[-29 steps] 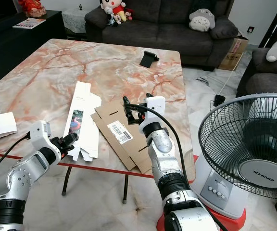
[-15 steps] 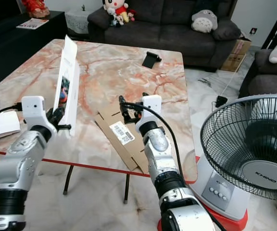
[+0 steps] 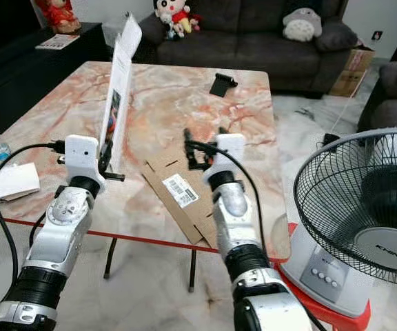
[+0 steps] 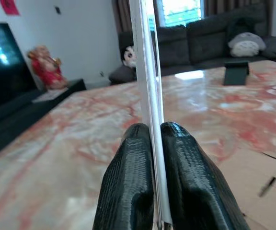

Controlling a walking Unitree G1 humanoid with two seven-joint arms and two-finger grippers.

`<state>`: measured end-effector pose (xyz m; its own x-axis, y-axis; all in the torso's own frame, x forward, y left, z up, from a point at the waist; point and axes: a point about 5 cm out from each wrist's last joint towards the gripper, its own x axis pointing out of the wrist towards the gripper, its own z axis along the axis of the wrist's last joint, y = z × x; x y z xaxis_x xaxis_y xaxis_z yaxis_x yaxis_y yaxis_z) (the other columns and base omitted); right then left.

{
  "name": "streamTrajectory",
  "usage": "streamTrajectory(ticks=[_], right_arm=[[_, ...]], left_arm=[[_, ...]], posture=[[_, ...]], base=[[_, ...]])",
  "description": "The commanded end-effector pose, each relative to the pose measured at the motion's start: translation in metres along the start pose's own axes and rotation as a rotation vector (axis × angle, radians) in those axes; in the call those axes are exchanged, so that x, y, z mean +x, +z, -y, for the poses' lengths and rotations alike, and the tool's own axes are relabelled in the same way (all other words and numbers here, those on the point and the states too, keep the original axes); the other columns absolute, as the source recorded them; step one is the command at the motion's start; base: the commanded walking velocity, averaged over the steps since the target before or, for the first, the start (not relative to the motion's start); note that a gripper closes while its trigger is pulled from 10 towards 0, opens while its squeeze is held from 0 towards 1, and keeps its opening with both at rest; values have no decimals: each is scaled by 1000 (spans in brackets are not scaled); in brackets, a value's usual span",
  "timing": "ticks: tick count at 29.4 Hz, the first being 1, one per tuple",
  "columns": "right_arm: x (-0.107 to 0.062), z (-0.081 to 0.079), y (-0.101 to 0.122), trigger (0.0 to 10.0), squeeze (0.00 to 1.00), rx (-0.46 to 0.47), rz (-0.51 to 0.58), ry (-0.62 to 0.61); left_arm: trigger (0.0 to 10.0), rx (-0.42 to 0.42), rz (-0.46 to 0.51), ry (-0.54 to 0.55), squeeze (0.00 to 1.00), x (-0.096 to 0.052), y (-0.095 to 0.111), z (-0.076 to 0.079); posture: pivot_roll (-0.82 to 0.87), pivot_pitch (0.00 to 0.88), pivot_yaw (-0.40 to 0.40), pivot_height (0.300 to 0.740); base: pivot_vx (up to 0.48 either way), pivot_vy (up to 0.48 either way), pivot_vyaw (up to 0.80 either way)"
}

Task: Picking trash to rubbish bin

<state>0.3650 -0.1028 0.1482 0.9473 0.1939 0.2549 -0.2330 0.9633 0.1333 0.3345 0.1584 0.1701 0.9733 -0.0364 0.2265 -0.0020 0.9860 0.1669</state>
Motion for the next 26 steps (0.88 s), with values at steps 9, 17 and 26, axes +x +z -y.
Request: streamTrajectory(ticks=[9, 17, 26], right_arm=[[6, 9, 10, 10000, 0, -32, 34, -24], [10, 6, 9, 10000, 0, -28, 21, -13], [8, 6, 5, 10000, 0, -25, 6, -16]], left_arm=[[10000, 21, 32, 13, 0, -4, -6, -3], [10000, 8, 22, 27, 0, -3, -14, 1], [10000, -6, 31, 15, 0, 0, -17, 4]], posture=[[85, 0, 46, 740], [74, 0, 44, 740], [69, 0, 39, 740]], base=[[0, 0, 0], [0, 0, 0], [0, 0, 0]])
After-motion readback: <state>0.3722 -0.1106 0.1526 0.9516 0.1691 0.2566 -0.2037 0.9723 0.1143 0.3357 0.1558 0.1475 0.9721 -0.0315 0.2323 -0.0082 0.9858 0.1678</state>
